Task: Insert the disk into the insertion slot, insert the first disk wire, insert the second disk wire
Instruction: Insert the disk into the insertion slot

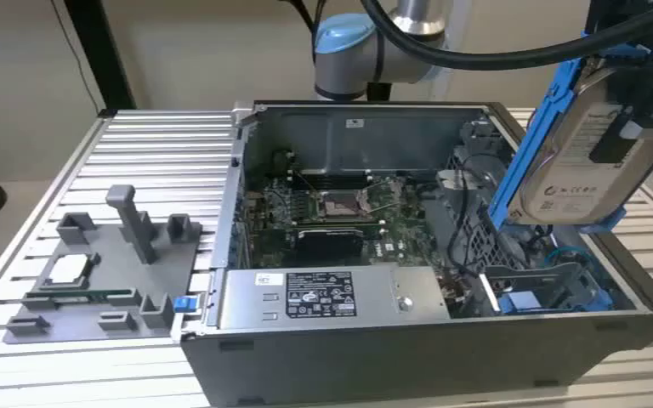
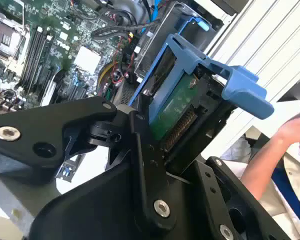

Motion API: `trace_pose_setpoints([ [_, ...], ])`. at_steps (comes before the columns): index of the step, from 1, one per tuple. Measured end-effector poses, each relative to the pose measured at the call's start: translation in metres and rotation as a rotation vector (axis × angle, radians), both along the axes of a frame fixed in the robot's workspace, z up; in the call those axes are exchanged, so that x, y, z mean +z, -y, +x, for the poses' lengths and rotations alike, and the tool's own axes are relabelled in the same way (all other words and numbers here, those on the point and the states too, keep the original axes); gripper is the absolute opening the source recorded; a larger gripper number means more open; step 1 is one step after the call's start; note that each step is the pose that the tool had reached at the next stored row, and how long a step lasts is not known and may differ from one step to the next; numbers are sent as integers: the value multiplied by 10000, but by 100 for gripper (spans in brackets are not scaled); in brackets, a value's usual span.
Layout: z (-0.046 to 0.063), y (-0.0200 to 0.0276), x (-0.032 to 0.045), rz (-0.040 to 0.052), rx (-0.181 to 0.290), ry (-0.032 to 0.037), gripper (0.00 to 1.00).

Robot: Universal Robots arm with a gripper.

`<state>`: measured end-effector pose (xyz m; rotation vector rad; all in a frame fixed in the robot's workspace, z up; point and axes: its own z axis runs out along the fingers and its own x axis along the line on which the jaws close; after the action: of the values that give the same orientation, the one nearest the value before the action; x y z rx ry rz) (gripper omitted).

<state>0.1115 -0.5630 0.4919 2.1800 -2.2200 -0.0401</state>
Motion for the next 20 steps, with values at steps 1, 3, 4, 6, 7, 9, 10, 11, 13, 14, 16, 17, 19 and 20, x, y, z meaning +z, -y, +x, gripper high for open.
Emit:
trace_pose_setpoints([
  [1,0,0,0,0,0,0,0],
  [3,0,0,0,0,0,0,0],
  [4,0,0,0,0,0,0,0],
  [6,0,0,0,0,0,0,0],
  [7,0,0,0,0,0,0,0],
  [9,0,0,0,0,0,0,0],
  [10,0,0,0,0,0,0,0],
  [11,1,0,0,-1,0,0,0],
  [13,9,-1,0,-1,1,0,0],
  [14,17,0,-1,-1,1,0,0],
  [16,40,2,-3,-2,0,0,0],
  [17,54,2,-5,0,0,0,0],
  [19,85,5,-7,-1,1,0,0],
  [20,99,6,-9,-1,0,0,0],
])
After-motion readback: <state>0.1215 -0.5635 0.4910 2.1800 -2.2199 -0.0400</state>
